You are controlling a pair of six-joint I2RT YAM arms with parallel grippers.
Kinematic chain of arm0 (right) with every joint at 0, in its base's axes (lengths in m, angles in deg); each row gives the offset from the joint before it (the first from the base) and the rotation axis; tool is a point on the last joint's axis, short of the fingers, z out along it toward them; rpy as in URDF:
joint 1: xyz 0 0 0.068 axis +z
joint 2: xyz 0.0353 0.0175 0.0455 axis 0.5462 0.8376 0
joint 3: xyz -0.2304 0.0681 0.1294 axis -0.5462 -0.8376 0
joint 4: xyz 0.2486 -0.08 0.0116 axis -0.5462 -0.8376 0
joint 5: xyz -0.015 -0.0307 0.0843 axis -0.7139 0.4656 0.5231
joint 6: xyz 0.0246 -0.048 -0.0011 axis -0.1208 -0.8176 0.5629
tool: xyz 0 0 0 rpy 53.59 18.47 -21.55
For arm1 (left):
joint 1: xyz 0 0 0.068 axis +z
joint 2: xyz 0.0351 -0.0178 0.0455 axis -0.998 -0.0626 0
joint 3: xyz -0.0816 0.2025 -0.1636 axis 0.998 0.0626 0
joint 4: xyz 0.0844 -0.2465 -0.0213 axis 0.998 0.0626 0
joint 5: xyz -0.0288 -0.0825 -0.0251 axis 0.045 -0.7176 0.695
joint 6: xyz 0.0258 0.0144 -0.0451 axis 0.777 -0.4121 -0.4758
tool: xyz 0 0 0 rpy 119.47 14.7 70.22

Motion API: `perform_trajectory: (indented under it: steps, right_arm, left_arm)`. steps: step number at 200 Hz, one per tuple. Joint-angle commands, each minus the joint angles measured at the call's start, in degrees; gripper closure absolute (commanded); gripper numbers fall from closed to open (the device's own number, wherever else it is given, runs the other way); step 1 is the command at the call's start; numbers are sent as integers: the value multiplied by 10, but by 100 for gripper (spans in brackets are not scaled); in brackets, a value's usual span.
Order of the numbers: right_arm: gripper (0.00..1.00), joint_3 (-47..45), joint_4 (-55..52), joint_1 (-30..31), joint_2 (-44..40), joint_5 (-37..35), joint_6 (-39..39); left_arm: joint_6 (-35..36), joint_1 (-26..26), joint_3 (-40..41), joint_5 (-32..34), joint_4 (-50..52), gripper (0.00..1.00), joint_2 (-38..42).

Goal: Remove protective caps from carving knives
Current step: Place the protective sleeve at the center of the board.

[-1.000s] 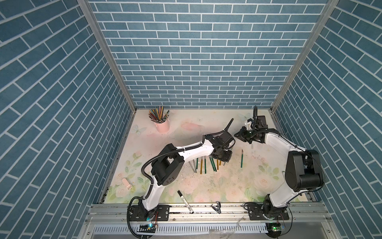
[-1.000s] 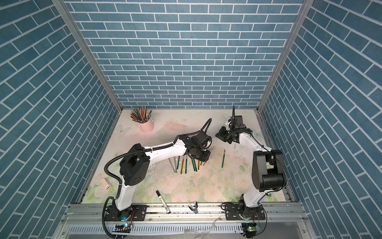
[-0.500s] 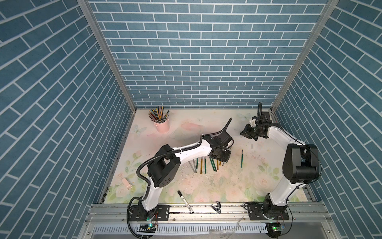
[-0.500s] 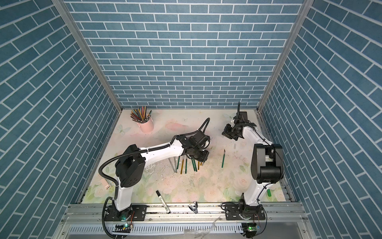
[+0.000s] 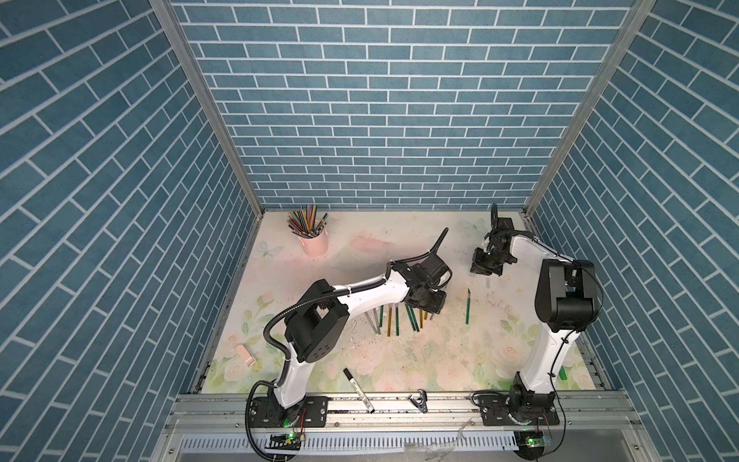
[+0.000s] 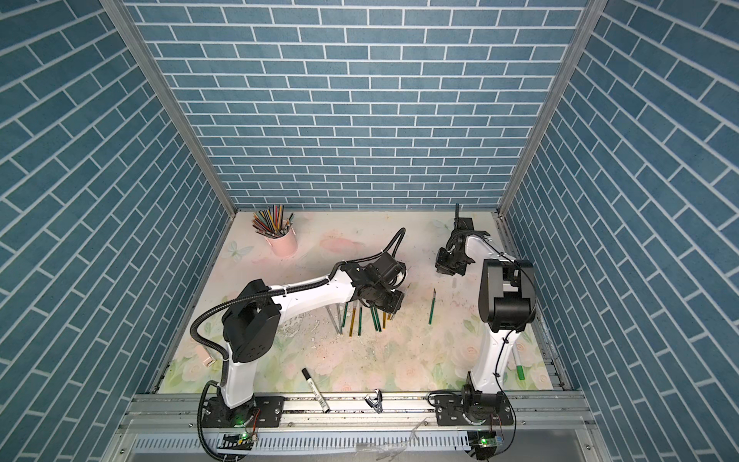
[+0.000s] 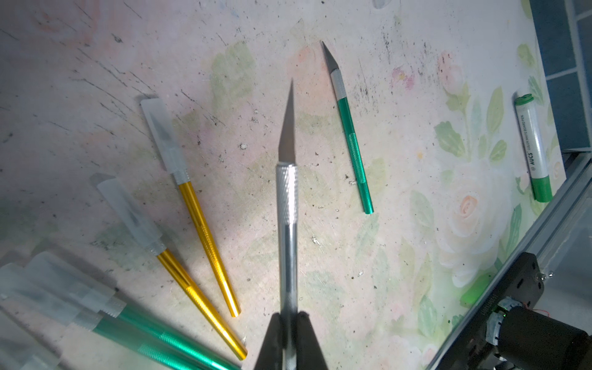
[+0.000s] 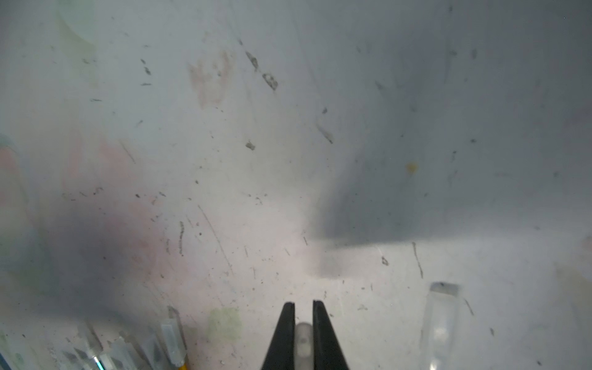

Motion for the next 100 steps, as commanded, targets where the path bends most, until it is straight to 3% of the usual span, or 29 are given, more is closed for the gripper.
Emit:
perform_trajectory:
  steps: [1,53,100]
  right_arm:
    - [90,15,-31,2,13,-22,-29]
    - [72,18,-36,2,24,-29,-30]
    - [66,23,-41,4,32,-30,-31]
  left_arm:
    - [-6,-1,7,6,-7,93,12]
    - [-6,0,6,5,-8,93,10]
    - [-7,0,5,4,-8,93,7]
